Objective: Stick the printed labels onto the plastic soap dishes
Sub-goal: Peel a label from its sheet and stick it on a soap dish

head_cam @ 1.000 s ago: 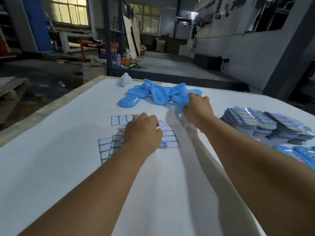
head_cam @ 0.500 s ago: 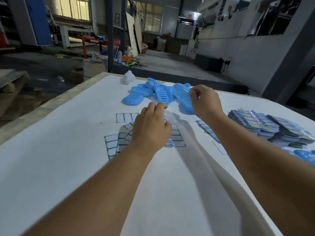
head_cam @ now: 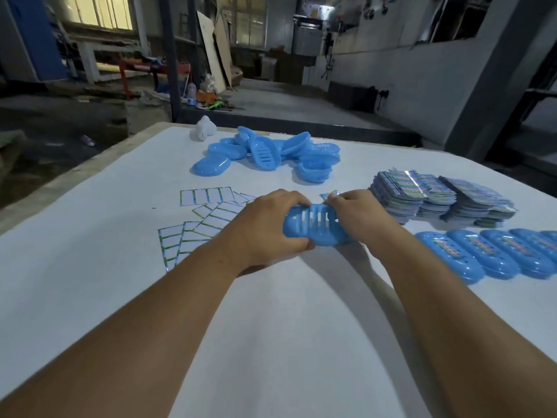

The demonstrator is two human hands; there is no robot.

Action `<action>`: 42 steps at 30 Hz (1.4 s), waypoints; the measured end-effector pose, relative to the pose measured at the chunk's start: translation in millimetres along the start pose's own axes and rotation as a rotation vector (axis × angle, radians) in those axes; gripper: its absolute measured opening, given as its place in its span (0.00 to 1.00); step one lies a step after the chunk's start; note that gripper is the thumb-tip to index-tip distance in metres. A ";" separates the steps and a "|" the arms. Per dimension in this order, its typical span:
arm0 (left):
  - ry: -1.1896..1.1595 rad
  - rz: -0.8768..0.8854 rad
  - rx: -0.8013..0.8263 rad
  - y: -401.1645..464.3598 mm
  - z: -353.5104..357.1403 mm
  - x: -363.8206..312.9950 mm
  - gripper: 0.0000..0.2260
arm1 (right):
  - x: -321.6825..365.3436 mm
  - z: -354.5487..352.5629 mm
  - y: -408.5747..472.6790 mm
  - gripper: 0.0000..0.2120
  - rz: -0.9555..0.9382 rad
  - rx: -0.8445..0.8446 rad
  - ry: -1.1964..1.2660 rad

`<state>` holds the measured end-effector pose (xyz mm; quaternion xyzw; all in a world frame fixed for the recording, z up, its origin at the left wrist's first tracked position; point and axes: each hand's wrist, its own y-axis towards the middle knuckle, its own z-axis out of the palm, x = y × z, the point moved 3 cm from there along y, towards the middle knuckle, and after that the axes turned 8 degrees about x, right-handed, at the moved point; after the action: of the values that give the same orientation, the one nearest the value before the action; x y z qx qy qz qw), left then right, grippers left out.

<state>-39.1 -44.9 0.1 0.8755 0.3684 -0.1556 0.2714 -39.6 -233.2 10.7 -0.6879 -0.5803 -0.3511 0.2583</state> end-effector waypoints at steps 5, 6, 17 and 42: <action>0.071 -0.029 0.037 1.5 3.9 -3.0 0.23 | -0.8 -1.3 -9.7 0.10 -0.152 0.128 -0.182; 0.075 -0.044 0.055 0.8 3.8 -2.2 0.23 | -1.0 -1.1 -10.2 0.10 -0.157 0.153 -0.215; 0.281 -0.583 -0.078 -7.7 -20.9 21.1 0.22 | -3.7 0.9 -10.3 0.11 -0.147 0.150 -0.308; -0.095 -0.573 0.023 -5.4 -17.3 25.8 0.26 | 1.3 11.4 -13.0 0.10 -0.194 0.145 -0.352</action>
<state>-24.3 -17.1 -0.2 0.7306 0.5856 -0.2710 0.2233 -50.1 -221.1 4.0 -0.6592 -0.7037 -0.2060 0.1666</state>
